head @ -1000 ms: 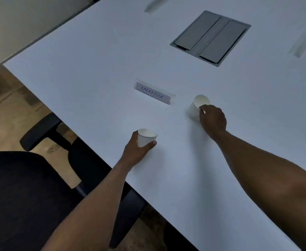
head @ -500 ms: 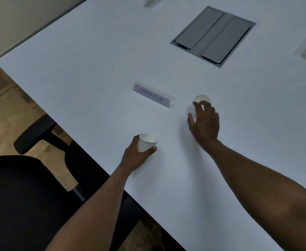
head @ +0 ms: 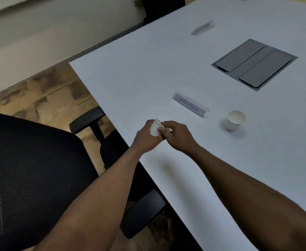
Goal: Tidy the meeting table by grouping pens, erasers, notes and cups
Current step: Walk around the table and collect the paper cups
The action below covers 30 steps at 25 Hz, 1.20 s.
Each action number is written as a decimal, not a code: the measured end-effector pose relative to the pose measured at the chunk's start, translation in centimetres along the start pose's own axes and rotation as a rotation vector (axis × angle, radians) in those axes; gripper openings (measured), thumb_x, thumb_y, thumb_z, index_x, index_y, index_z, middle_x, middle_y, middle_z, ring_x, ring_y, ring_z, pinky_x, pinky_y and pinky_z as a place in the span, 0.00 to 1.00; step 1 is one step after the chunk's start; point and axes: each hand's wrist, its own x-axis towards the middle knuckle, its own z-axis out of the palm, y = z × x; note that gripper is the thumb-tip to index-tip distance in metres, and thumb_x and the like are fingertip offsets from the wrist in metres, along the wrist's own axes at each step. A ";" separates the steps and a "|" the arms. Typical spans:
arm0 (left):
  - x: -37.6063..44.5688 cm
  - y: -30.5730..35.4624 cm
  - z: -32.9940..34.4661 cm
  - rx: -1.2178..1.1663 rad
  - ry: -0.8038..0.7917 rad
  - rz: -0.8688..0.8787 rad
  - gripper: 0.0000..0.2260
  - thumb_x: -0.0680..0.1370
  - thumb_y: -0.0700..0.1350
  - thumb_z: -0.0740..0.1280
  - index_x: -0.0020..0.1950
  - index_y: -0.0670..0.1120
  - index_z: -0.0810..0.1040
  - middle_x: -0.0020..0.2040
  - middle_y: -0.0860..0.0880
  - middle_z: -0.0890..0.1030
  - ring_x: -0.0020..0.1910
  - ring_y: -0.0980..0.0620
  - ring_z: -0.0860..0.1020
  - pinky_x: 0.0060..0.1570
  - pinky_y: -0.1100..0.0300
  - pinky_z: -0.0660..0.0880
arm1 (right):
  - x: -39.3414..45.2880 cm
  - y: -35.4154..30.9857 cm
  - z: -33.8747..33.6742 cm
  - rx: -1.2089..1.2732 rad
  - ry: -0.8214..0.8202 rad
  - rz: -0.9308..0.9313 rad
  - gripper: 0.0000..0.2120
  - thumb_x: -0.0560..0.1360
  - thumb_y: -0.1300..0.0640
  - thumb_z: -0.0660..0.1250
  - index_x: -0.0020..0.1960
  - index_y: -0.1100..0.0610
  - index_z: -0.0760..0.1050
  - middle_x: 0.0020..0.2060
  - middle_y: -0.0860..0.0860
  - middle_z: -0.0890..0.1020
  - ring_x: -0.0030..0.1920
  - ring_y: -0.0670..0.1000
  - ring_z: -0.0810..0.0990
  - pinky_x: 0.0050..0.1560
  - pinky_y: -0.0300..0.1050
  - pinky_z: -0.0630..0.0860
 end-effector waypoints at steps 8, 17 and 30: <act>-10.1 2.1 -21.1 0.158 0.435 0.179 0.28 0.70 0.57 0.71 0.66 0.52 0.67 0.52 0.53 0.79 0.50 0.50 0.79 0.49 0.48 0.79 | 1.1 -22.6 5.9 -0.019 0.021 -0.463 0.11 0.80 0.52 0.61 0.52 0.58 0.79 0.44 0.52 0.83 0.44 0.52 0.81 0.45 0.45 0.76; -31.1 -8.8 -41.0 0.303 0.858 0.146 0.31 0.70 0.58 0.72 0.68 0.51 0.68 0.59 0.48 0.79 0.53 0.44 0.78 0.51 0.48 0.77 | -8.8 -45.6 22.5 -0.003 -0.091 -0.749 0.10 0.81 0.54 0.61 0.47 0.59 0.76 0.38 0.53 0.80 0.41 0.54 0.77 0.39 0.45 0.70; -38.0 -32.0 -54.4 0.194 1.004 -0.086 0.26 0.68 0.60 0.73 0.63 0.55 0.73 0.53 0.55 0.81 0.48 0.50 0.79 0.48 0.49 0.78 | -9.2 -53.5 50.0 -0.073 -0.344 -0.765 0.14 0.81 0.51 0.59 0.57 0.58 0.79 0.50 0.54 0.83 0.48 0.54 0.79 0.44 0.46 0.72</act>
